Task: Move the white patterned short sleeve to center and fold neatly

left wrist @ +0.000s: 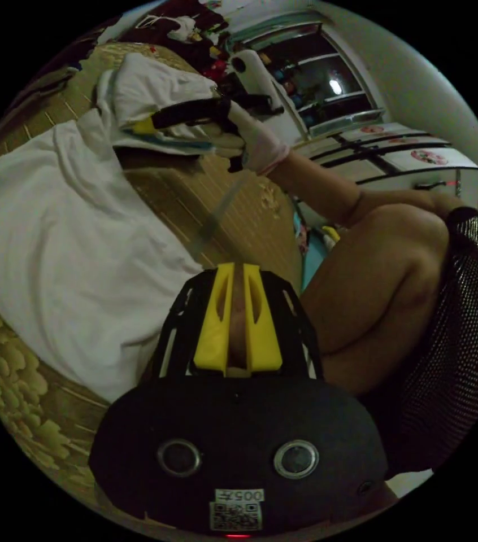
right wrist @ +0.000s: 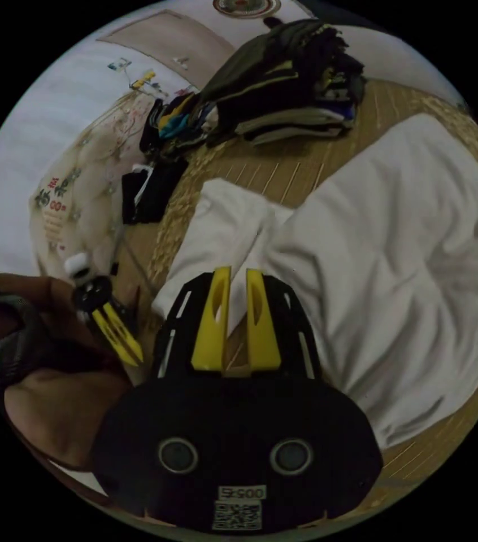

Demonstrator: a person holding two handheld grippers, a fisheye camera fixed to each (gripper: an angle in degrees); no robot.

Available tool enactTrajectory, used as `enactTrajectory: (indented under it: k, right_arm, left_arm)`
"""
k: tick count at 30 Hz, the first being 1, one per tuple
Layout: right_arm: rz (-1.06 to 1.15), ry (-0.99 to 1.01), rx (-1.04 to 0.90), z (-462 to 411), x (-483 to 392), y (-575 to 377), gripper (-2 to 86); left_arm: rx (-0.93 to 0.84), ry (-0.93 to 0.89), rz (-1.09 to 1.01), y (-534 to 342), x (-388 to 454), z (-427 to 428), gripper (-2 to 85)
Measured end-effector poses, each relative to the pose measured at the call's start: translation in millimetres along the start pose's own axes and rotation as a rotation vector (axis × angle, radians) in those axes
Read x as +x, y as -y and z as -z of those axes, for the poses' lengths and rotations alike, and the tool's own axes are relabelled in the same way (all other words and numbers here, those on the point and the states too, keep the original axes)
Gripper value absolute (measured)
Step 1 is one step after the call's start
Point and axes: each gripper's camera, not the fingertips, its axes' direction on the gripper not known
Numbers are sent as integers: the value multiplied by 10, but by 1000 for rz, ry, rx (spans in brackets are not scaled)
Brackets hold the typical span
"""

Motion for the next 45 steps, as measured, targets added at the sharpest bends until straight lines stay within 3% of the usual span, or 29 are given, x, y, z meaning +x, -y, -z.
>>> enactTrajectory:
  k: [6, 10, 14, 18, 20, 26, 31, 34, 37, 41, 45]
  right_arm:
    - [81, 102, -134, -214, 37, -676, 32]
    - [81, 176, -174, -505, 110, -979, 15]
    - [108, 32, -240, -621, 232, -1228, -7]
    - [134, -103, -282, -572, 403, -1448, -9]
    - [96, -99, -282, -494, 543, -1573, -10]
    - [75, 37, -179, -226, 839, -1903, -10]
    - [118, -66, -285, -273, 1046, -2240, -10]
    - [13, 29, -289, -138, 1296, -2460, -9]
    - [-87, 122, -175, 144, 1565, -2691, -5]
    - [-241, 183, 11, 561, 2012, -3013, 42]
    - [-287, 290, -18, 668, 2285, -3224, 82]
  left_arm:
    - [15, 308, 152, -75, -206, 454, 30]
    - [-33, 323, 103, 90, -207, 504, 16]
    - [-245, 297, -92, 378, 87, 57, 43]
    - [-552, 398, -157, 360, 45, -357, 15]
    - [-530, 372, -138, 372, 50, -284, 9]
    - [-251, 517, -189, 700, 317, 129, 39]
    - [-388, 394, -100, 925, 0, -110, 19]
    - [-409, 314, -85, 993, -62, 28, 6]
    - [-336, 404, -130, 997, 59, 330, 11]
    - [-139, 401, 76, 1071, -209, 905, 76]
    - [-138, 222, 231, 1156, -620, 1013, 129]
